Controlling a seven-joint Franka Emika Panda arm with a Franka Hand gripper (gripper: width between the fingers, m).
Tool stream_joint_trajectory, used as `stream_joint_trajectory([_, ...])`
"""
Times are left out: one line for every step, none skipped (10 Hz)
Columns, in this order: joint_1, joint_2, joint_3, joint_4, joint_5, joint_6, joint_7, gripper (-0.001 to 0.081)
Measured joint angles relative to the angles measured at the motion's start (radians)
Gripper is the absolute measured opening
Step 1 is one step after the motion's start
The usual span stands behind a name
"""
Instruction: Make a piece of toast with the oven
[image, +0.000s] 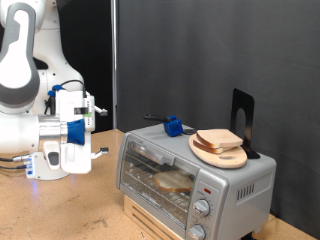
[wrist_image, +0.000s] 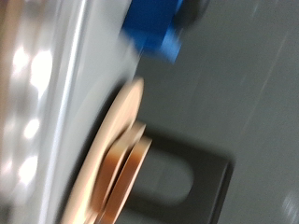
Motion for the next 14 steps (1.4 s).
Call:
stream_joint_trajectory([0.005,0.014,0.008,0.023,0.020,0.084,0.033,0.0803])
stream_joint_trajectory([0.010,0.029,0.020,0.055,0.020,0.150,0.074,0.0803])
stream_joint_trajectory([0.013,0.053,0.029,0.095,0.002,0.180,0.126,0.0803])
stream_joint_trajectory([0.015,0.080,0.039,0.133,0.031,0.223,0.123,0.0803])
stream_joint_trajectory([0.017,0.108,0.046,0.155,0.053,0.249,0.099,0.0803])
stream_joint_trajectory([0.016,0.108,0.046,0.153,0.050,0.240,0.104,0.0803])
stream_joint_trajectory([0.011,0.111,0.043,0.166,-0.057,0.161,0.104,0.0803])
stream_joint_trajectory([0.006,0.118,0.037,0.196,-0.187,0.088,0.116,0.0803])
stream_joint_trajectory([0.005,0.137,0.036,0.243,-0.300,0.025,0.150,0.0803])
stream_joint_trajectory([0.006,0.172,0.039,0.305,-0.399,-0.028,0.201,0.0803])
stream_joint_trajectory([0.011,0.239,0.046,0.385,-0.467,-0.076,0.238,0.0803])
stream_joint_trajectory([0.009,0.233,0.046,0.373,-0.435,-0.060,0.219,0.0803])
stream_joint_trajectory([0.004,0.230,0.045,0.362,-0.408,-0.057,0.190,0.0803])
stream_joint_trajectory([0.000,0.235,0.044,0.360,-0.364,-0.043,0.179,0.0803])
